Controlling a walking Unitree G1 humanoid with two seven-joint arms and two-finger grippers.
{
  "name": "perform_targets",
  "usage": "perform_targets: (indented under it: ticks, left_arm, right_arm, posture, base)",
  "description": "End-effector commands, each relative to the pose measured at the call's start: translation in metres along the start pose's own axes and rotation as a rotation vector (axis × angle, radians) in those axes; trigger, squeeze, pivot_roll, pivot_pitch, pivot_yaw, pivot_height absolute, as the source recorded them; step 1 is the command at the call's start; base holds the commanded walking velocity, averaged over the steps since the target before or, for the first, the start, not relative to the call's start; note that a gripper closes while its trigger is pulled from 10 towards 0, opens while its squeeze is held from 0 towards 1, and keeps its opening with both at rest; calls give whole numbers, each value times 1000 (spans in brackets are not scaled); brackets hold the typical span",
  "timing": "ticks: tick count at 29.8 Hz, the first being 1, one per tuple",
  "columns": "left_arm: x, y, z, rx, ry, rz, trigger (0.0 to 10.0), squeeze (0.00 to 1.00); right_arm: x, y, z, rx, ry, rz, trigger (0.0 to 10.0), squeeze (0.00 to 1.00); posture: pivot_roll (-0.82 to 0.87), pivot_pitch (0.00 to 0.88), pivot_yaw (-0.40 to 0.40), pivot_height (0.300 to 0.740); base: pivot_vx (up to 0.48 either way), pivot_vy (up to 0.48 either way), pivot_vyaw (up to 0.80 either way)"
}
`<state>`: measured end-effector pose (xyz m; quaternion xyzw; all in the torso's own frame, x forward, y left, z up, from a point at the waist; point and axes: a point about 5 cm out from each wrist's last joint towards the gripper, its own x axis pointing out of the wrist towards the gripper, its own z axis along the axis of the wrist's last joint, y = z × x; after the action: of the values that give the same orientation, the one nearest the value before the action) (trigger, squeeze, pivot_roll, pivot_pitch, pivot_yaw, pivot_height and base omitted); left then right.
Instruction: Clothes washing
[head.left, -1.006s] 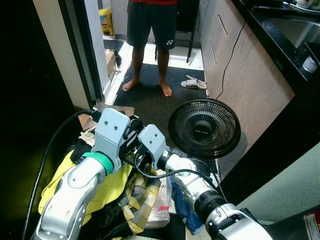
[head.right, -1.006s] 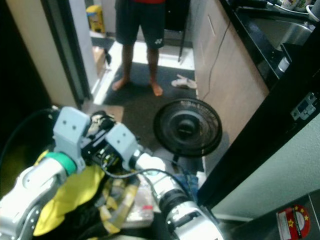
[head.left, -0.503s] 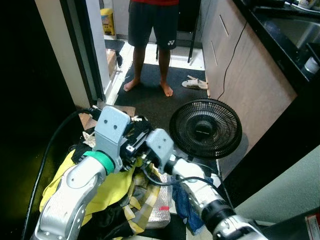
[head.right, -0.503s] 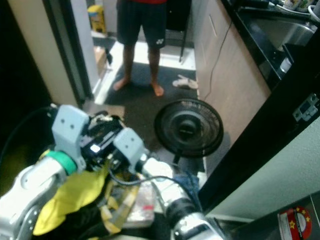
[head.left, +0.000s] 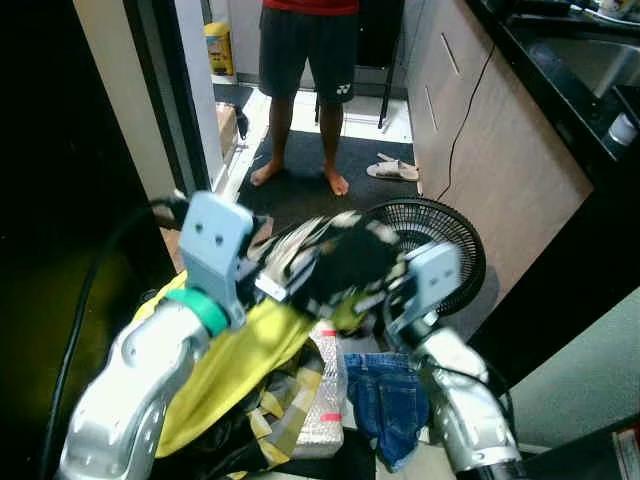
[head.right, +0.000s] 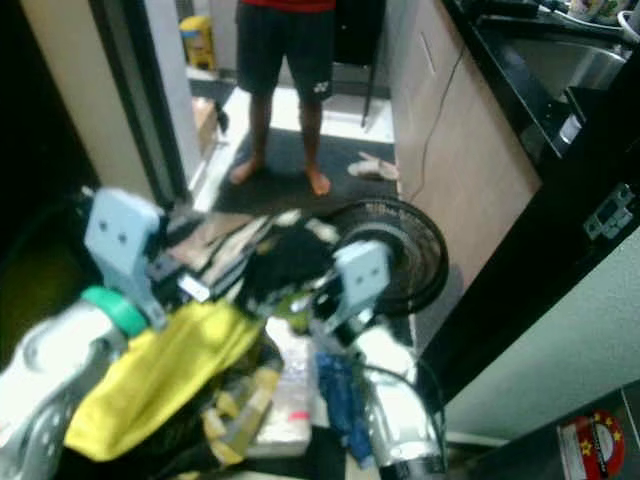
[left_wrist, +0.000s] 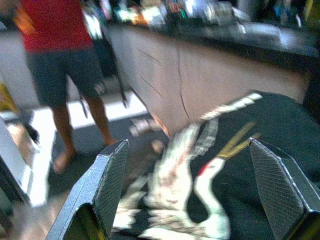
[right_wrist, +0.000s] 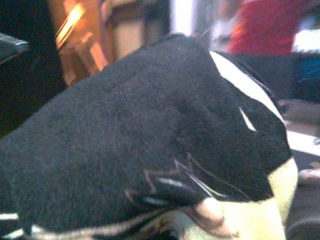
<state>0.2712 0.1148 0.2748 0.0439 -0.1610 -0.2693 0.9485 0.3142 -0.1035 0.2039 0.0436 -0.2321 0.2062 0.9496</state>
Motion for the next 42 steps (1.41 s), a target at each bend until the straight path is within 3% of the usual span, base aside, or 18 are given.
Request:
perform_targets:
  ticks: [1,5,8,26,28,30,32,34,37,39,40,41,42]
  left_arm:
    - [5,7,5,-16,-32,52,10000,0]
    - [15,13,18,-20,-87,91,10000,0]
    - [14,13,22,-14,-96,94,10000,0]
    - [16,19,21,-18,-73,155,10000,0]
    - [17,22,26,-25,-101,177,10000,0]
    - [18,23,43,-31,-188,173,10000,0]
    - [18,21,55,-4,-250,156,10000,0]
    - [17,20,60,17,-272,146,10000,0]
    - [17,18,67,78,-305,137,10000,0]
    - [16,20,53,86,-242,153,10000,0]
    - [16,20,53,86,-242,153,10000,0]
    - [9,21,21,120,-101,172,10000,0]
    - [9,21,21,120,-101,172,10000,0]
  right_arm:
    - [10,2,23,-16,-96,-35,10000,0]
    - [28,9,58,-45,-227,-34,10000,0]
    - [32,7,81,-51,-287,-44,10000,0]
    - [31,10,89,-1,-280,-81,10000,0]
    - [31,9,97,2,-303,-90,10000,0]
    - [34,13,128,-16,-413,-87,10000,0]
    - [35,15,144,-54,-476,-84,10000,0]
    - [35,14,148,-78,-491,-83,10000,0]
    - [35,12,144,-122,-470,-79,10000,0]
    - [30,8,114,-166,-356,-82,10000,0]
    - [30,8,114,-166,-356,-82,10000,0]
    - [15,-1,63,-175,-159,-106,10000,0]
    - [15,-1,63,-175,-159,-106,10000,0]
  posture:
    - [35,101,42,740]
    - [34,97,44,740]
    - [39,97,42,740]
    - [48,94,44,740]
    - [51,92,47,740]
    - [55,92,49,740]
    - [50,88,52,740]
    - [50,88,52,740]
    - [50,88,52,740]
    - [51,80,46,740]
    - [51,80,46,740]
    - [47,83,37,740]
    - [47,83,37,740]
  base:
    - [0,0,0]
    - [0,0,0]
    - [0,0,0]
    - [0,0,0]
    - [0,0,0]
    - [0,0,0]
    - [0,0,0]
    - [0,0,0]
    - [0,0,0]
    - [0,0,0]
    - [0,0,0]
    - [0,0,0]
    - [0,0,0]
